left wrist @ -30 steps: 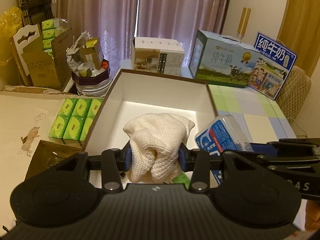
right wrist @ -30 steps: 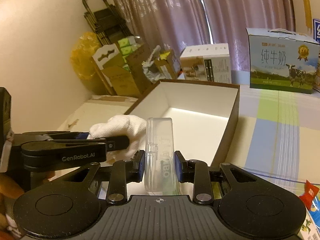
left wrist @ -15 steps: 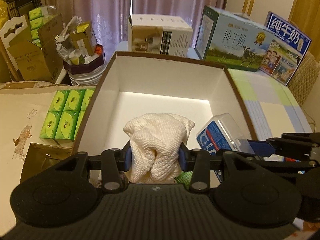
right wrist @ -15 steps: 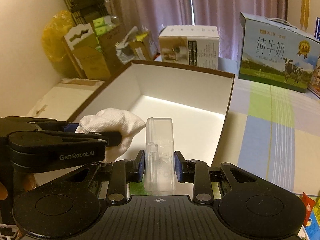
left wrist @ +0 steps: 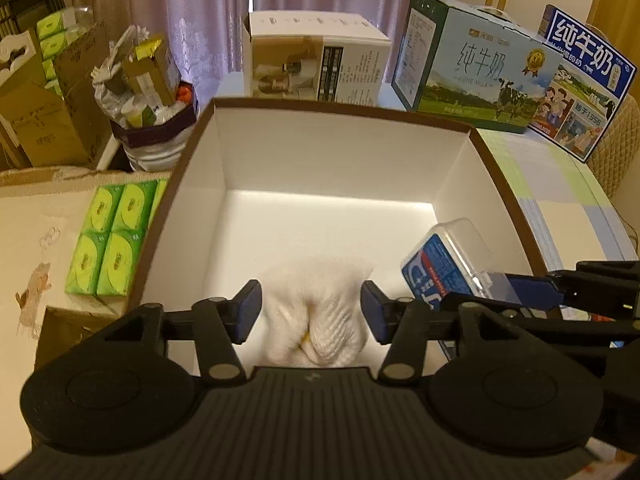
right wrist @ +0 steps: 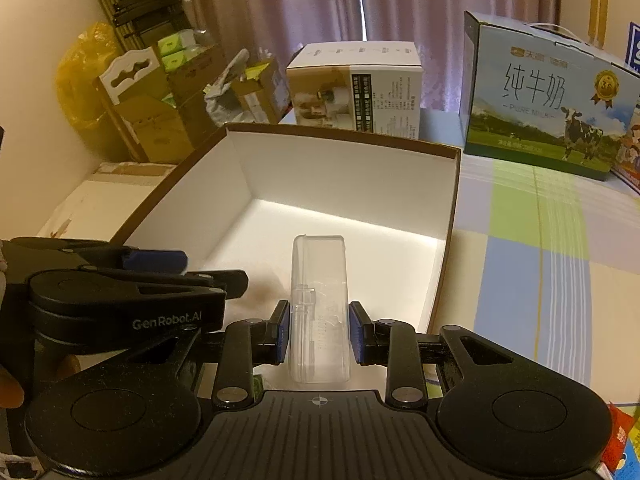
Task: Organize objects
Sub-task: 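Carry the cloth and clear case into the box and release both, then withdraw both tools from the box toward the remaining items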
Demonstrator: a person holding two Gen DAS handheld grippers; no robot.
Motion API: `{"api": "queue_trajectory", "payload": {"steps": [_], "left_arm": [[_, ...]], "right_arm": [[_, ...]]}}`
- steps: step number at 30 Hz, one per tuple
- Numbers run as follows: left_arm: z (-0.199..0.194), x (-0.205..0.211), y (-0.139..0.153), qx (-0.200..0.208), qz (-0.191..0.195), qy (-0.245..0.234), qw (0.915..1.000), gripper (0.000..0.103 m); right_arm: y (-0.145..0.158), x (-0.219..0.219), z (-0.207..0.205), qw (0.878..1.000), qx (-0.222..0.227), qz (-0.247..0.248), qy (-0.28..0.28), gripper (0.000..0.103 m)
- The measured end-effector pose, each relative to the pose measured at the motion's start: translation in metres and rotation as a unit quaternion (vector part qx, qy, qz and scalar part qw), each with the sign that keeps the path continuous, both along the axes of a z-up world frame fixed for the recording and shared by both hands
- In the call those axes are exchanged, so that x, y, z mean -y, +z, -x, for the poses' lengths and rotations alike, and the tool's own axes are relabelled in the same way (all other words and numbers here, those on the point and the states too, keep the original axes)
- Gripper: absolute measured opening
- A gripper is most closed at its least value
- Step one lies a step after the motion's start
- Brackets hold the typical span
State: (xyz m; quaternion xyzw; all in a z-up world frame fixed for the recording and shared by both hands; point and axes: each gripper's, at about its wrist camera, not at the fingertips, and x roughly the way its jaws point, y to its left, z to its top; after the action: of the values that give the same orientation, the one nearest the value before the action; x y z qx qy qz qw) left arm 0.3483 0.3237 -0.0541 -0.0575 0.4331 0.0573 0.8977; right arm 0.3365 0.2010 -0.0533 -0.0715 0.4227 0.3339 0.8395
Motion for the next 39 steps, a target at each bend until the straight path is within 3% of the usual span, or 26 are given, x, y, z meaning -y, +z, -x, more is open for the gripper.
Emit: {"api": "queue_trajectory", "payload": {"steps": [1, 8, 11, 19, 39], "left_arm": [[-0.001, -0.001, 0.001, 0.001, -0.003, 0.001, 1.0000, 0.059], [0.003, -0.005, 0.005, 0.006, 0.002, 0.006, 1.0000, 0.060], [0.008, -0.005, 0.009, 0.006, 0.001, 0.009, 0.9999, 0.065], [0.035, -0.004, 0.024, 0.011, 0.002, 0.013, 0.9999, 0.081], [0.109, 0.032, 0.063, 0.054, -0.009, 0.016, 0.9984, 0.101]], "right_arm": [[0.000, -0.001, 0.000, 1.000, 0.000, 0.000, 0.000, 0.027], [0.002, 0.001, -0.001, 1.000, 0.001, -0.007, 0.000, 0.027], [0.004, 0.005, 0.002, 1.000, 0.003, -0.006, 0.002, 0.029], [0.025, 0.029, 0.026, 1.000, 0.018, -0.022, 0.013, 0.055], [0.052, 0.086, 0.079, 0.999, 0.017, -0.044, 0.006, 0.060]]}}
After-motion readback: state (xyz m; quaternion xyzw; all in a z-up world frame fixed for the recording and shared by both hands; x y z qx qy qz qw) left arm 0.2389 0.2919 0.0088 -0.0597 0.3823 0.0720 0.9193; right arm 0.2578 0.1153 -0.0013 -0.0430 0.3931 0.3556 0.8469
